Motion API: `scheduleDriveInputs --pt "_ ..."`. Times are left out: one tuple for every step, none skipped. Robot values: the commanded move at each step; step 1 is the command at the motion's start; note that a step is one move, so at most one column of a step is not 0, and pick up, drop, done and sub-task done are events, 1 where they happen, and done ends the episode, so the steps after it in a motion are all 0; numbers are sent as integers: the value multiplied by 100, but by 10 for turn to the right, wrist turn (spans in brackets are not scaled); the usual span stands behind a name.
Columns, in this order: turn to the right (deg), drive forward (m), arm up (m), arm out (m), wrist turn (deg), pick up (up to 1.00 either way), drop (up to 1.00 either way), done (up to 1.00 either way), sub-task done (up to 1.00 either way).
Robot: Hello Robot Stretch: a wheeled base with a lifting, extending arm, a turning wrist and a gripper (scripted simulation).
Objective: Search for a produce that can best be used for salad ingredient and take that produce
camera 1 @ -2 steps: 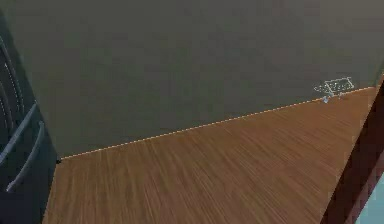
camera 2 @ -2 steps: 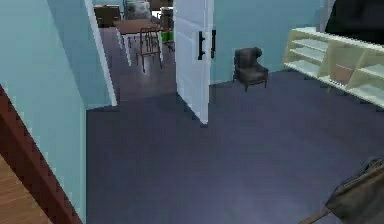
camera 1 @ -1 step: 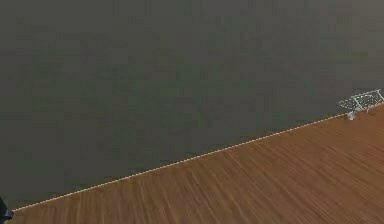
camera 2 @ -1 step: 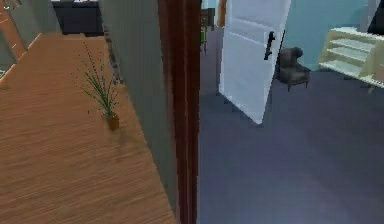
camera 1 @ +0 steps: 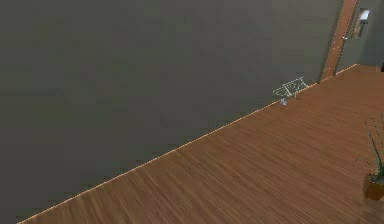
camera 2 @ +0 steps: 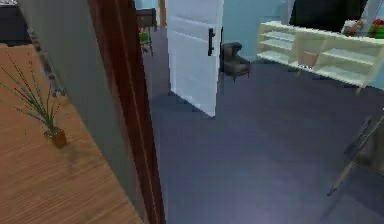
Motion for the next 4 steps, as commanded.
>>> scheduleDriveInputs --pt "0 40 0 0 0 0 0 0 0" --pt "270 0 0 0 0 0 0 0 0" --pt "0 100 0 0 0 0 0 0 0" --pt "0 55 0 0 0 0 0 0 0"
